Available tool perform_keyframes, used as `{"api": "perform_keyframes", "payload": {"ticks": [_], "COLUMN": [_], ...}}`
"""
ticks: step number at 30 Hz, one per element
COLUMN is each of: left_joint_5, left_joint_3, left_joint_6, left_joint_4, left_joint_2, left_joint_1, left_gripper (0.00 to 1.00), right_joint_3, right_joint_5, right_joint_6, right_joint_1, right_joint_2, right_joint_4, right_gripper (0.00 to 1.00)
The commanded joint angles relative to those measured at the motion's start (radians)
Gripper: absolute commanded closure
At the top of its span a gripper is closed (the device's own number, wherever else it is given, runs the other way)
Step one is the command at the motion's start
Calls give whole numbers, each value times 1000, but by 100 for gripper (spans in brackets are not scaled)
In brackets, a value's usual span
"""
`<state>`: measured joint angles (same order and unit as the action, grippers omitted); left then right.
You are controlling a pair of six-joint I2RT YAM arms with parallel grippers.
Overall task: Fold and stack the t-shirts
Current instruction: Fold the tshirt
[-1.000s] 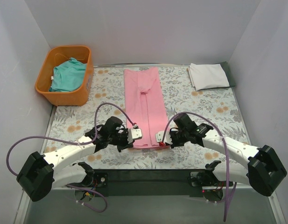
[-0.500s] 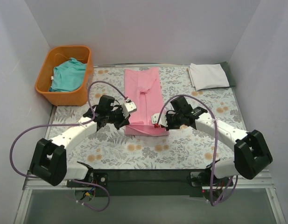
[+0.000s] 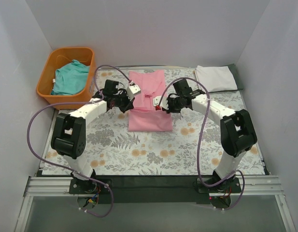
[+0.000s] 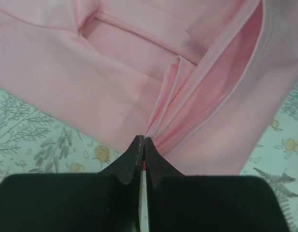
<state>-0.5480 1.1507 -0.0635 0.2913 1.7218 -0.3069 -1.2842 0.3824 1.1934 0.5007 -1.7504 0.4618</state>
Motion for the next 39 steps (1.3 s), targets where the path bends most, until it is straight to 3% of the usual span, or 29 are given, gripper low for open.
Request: {"api": "perform_keyframes", "payload": {"ticks": [1,20,31,32,34,35,39], "left_joint_5": [-17,17,78,117,135,138,157], "left_joint_3": [95,336,392,394,406,403,359], "left_joint_6": [31,34,2,-24,-48,-73,-111], "left_joint_4": [-26,-38,-44,-59,-60,-60,-63], "left_joint_2": [50,288,358,361,361,354,286], "left_joint_1": [29,89,100,100,106,115,135], "left_gripper": [100,100,100,96,87,77,63], "right_joint_3": [-84,-365,-512,-526,-534,-527,-500], "right_joint_5": [27,32,-36,-51,-66,-80,-88], "right_joint_6": [74,94,23,5,-46,-61,-132], "right_joint_1": [-24,-71,-77,-77,-77,-79,-96], "right_joint_2": [-55,-323,-434,-434,-413,-399,-309], "right_joint_4": [2,3,-41,-51,-66,-74,-83], "right_gripper": [99,99,98,93,67,61,58]}}
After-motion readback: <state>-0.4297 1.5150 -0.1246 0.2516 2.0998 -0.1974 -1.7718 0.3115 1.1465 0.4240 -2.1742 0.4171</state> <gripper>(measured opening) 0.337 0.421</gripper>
